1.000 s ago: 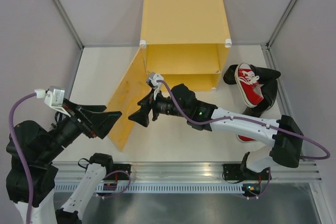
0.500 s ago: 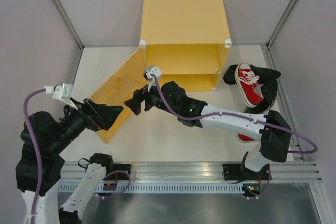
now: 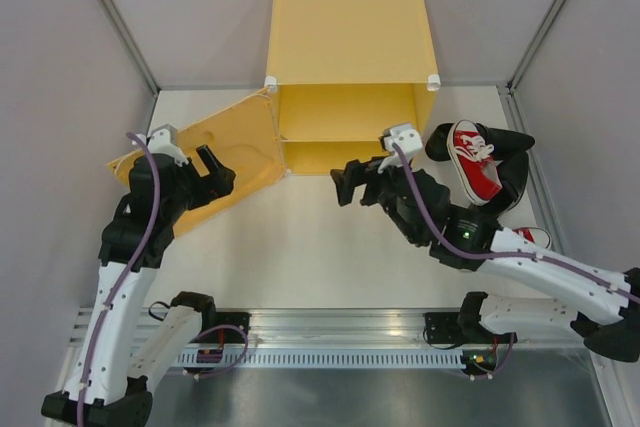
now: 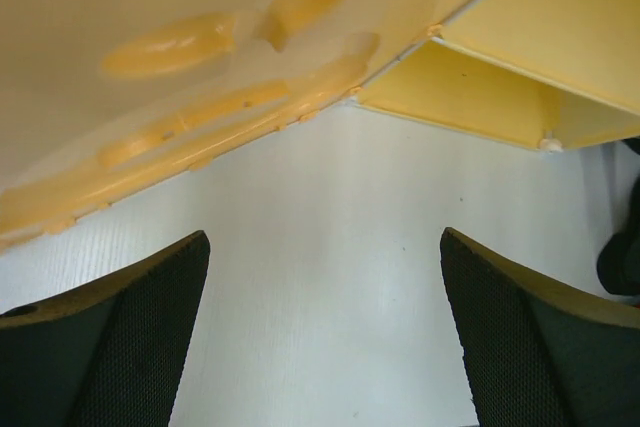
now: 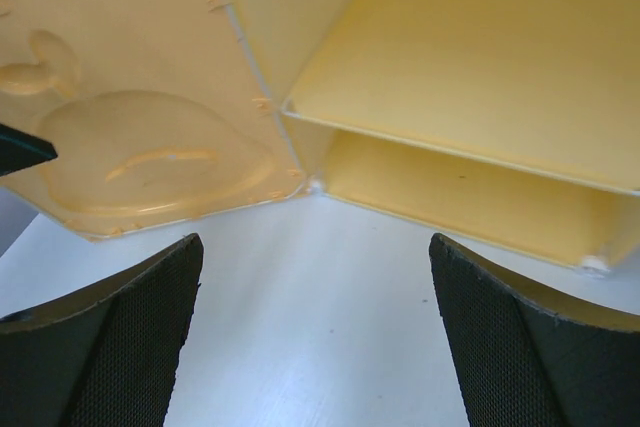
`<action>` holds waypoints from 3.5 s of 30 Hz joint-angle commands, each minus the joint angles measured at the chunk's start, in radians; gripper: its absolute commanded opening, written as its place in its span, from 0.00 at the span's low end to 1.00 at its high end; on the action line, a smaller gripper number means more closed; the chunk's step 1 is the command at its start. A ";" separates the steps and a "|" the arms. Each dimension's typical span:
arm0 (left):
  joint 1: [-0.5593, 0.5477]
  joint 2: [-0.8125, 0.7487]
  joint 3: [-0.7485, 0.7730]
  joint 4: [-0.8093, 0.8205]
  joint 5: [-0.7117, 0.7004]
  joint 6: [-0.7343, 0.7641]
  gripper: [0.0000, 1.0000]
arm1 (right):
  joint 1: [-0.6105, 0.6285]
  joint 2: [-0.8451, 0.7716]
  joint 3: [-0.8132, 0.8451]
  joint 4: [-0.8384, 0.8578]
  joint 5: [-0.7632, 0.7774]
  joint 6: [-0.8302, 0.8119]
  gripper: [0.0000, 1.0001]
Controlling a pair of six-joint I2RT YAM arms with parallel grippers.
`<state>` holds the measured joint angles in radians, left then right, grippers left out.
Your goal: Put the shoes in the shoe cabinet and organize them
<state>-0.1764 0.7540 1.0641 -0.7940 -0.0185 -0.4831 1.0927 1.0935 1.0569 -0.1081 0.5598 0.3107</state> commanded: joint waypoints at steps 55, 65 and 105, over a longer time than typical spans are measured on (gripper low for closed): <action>-0.008 0.094 -0.190 0.319 -0.182 0.170 1.00 | -1.255 0.121 -0.192 -0.341 -0.405 0.107 0.47; -0.008 0.099 -0.193 0.317 -0.184 0.172 1.00 | -1.257 0.132 -0.160 -0.355 -0.425 0.097 0.08; -0.008 0.096 -0.187 0.303 -0.209 0.166 1.00 | -1.030 -0.420 -0.455 -0.469 -0.815 0.205 0.00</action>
<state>-0.1810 0.8600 0.8768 -0.5144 -0.2085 -0.3443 -0.0135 0.7139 0.6640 -0.7471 -0.1905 0.4076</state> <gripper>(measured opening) 0.994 0.037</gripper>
